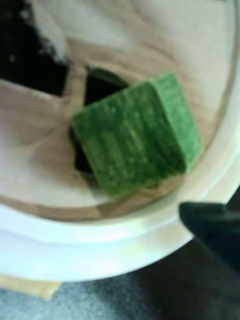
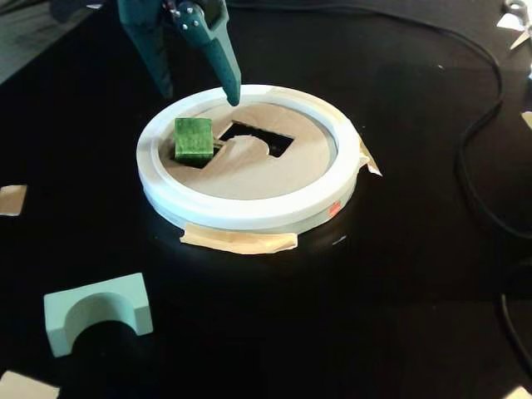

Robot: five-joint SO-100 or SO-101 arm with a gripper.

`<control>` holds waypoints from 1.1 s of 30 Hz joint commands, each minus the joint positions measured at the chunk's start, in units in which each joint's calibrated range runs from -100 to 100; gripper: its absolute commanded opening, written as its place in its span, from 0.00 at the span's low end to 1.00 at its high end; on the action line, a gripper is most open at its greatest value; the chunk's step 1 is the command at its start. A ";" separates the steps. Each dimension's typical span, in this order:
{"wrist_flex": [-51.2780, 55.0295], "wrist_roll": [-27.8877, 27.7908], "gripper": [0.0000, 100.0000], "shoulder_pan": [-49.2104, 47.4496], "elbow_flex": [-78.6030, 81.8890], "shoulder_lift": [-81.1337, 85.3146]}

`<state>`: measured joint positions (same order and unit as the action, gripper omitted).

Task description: Pick up the square block and drop it in corresponding square shaped hole

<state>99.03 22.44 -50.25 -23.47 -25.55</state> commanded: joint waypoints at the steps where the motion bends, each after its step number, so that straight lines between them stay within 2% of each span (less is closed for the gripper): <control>1: 0.97 -3.27 0.69 3.93 -4.39 4.99; 5: 0.97 -6.35 0.69 10.80 -3.67 4.90; 9: 0.97 -7.77 0.69 12.80 -3.48 4.81; 15: 0.97 -7.57 0.69 10.80 -4.39 1.59; 20: -4.05 -7.52 0.69 9.30 -3.30 0.87; 33: -4.35 -7.47 0.69 7.55 -3.67 -3.52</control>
<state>95.83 15.07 -40.66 -23.47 -28.67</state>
